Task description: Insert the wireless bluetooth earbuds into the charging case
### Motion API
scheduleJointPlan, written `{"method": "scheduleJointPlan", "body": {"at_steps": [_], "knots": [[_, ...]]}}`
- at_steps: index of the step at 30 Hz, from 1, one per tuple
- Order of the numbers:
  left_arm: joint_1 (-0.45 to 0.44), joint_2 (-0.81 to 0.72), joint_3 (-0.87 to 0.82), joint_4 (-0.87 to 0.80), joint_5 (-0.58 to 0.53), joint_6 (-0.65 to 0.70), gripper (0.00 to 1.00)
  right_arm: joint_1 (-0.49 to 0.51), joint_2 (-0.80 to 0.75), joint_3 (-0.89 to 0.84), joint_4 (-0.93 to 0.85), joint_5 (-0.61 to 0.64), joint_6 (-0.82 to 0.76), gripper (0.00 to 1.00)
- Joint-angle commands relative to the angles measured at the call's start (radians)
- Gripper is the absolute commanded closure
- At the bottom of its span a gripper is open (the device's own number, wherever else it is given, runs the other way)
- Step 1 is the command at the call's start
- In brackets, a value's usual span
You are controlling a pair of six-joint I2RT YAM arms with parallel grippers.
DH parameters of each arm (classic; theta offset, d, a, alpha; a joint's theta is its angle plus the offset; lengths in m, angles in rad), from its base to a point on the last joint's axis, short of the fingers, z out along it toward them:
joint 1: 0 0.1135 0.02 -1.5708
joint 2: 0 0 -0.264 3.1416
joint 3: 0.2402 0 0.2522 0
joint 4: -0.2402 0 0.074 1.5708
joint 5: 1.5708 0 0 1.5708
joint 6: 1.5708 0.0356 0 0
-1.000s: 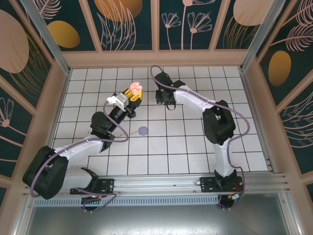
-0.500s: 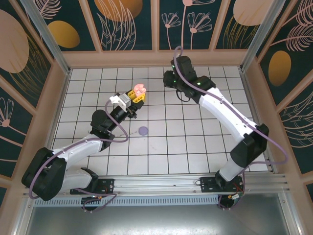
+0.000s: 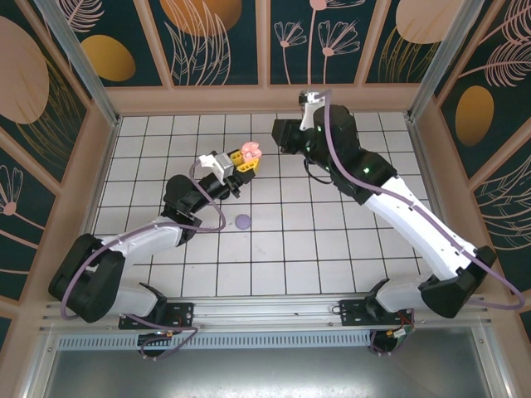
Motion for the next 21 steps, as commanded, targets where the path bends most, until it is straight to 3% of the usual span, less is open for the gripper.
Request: {"method": "scheduleJointPlan", "body": {"at_steps": [1, 8, 21], "knots": [[-0.006, 0.031, 0.057, 0.068, 0.052, -0.045, 1.0, 0.024, -0.062, -0.065, 0.117, -0.043, -0.052, 0.78], [-0.007, 0.08, 0.113, 0.094, 0.093, -0.081, 1.0, 0.057, -0.134, -0.197, 0.226, -0.058, -0.075, 0.77], [-0.01, 0.104, 0.124, 0.129, 0.133, -0.113, 1.0, 0.067, -0.097, -0.206, 0.272, -0.053, -0.069, 0.77]]}}
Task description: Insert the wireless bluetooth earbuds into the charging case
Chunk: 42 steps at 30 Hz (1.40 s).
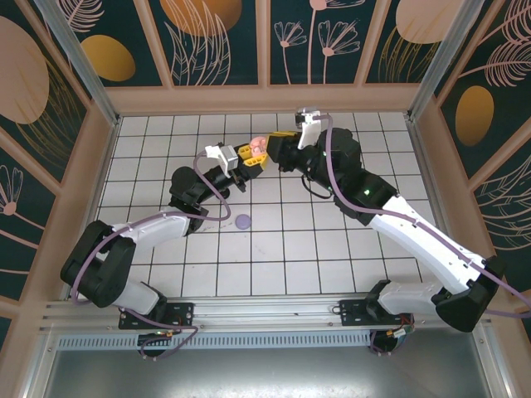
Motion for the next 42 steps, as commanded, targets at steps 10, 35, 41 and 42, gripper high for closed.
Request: {"method": "scheduleJointPlan", "body": {"at_steps": [10, 35, 41, 42], "knots": [[-0.01, -0.007, 0.023, 0.055, 0.036, -0.022, 1.0, 0.01, 0.055, 0.007, 0.061, 0.007, -0.016, 0.77], [-0.01, -0.046, 0.017, 0.05, 0.026, -0.029, 1.0, 0.011, 0.082, -0.038, 0.055, 0.05, -0.037, 0.78], [-0.01, -0.043, 0.022, 0.062, 0.021, -0.034, 1.0, 0.024, 0.079, -0.054, 0.054, 0.02, -0.045, 0.78], [-0.01, -0.041, 0.023, 0.061, 0.021, -0.035, 1.0, 0.028, 0.08, -0.054, 0.054, 0.018, -0.047, 0.78]]}}
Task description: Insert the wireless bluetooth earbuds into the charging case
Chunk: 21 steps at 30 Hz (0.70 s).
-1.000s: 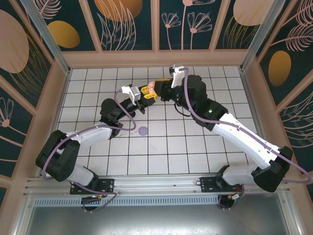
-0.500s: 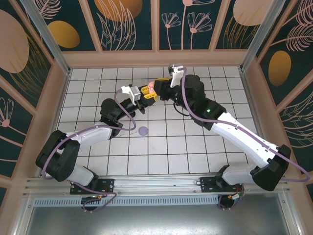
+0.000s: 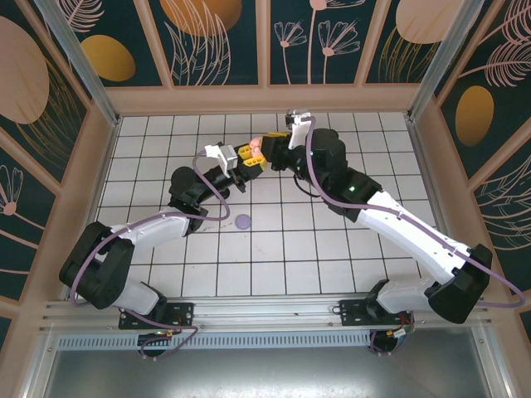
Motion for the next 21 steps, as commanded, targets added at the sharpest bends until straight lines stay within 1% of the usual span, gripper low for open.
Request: {"method": "scheduleJointPlan", "body": {"at_steps": [1, 21], "knots": [[-0.006, -0.029, 0.023, 0.076, 0.018, -0.015, 1.0, 0.027, 0.011, -0.026, -0.011, -0.028, -0.025, 0.78], [-0.006, -0.027, 0.028, 0.065, -0.006, -0.016, 1.0, 0.08, 0.065, -0.01, -0.101, 0.066, -0.061, 0.79]]}}
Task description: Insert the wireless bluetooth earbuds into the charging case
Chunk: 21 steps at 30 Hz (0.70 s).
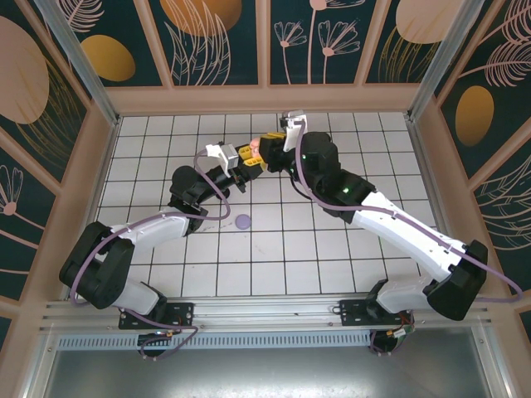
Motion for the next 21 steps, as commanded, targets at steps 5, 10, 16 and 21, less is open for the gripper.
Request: {"method": "scheduleJointPlan", "body": {"at_steps": [5, 10, 16, 21], "knots": [[-0.009, -0.024, 0.027, 0.092, -0.002, -0.007, 1.0, 0.04, 0.041, 0.0, -0.105, -0.031, -0.004, 0.77], [-0.008, -0.024, 0.024, 0.089, -0.004, -0.007, 1.0, 0.041, 0.045, 0.03, -0.109, 0.005, 0.027, 0.67], [-0.009, -0.026, 0.022, 0.085, -0.004, -0.009, 1.0, 0.039, 0.053, 0.079, -0.122, 0.039, 0.048, 0.61], [-0.009, -0.029, 0.019, 0.082, -0.005, -0.01, 1.0, 0.036, 0.061, 0.108, -0.132, 0.046, 0.063, 0.52]]}}
